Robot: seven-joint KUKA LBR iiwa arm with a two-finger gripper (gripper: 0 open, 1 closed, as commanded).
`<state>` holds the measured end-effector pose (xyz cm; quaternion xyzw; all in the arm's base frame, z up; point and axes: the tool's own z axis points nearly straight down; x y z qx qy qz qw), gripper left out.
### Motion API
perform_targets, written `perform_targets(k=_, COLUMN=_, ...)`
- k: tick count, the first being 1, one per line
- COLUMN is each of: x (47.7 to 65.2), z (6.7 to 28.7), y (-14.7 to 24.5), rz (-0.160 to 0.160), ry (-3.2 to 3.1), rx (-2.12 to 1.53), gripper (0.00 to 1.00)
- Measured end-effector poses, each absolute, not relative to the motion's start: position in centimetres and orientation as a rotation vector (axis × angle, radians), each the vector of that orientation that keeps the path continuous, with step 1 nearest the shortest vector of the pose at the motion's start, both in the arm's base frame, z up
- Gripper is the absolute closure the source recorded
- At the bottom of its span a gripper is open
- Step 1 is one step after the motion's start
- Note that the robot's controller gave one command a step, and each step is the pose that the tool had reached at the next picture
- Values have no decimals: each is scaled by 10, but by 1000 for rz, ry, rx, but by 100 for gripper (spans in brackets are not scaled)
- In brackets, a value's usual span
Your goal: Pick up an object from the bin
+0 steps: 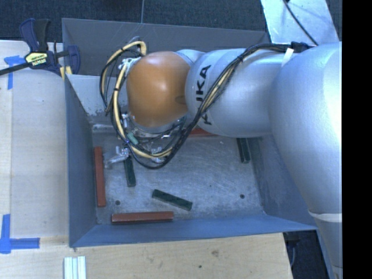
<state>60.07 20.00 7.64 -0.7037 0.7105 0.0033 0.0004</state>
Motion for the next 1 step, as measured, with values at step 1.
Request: perform_targets(k=1, x=604, z=79, y=194, rz=2, ry=2241, rx=-2198, gripper=100)
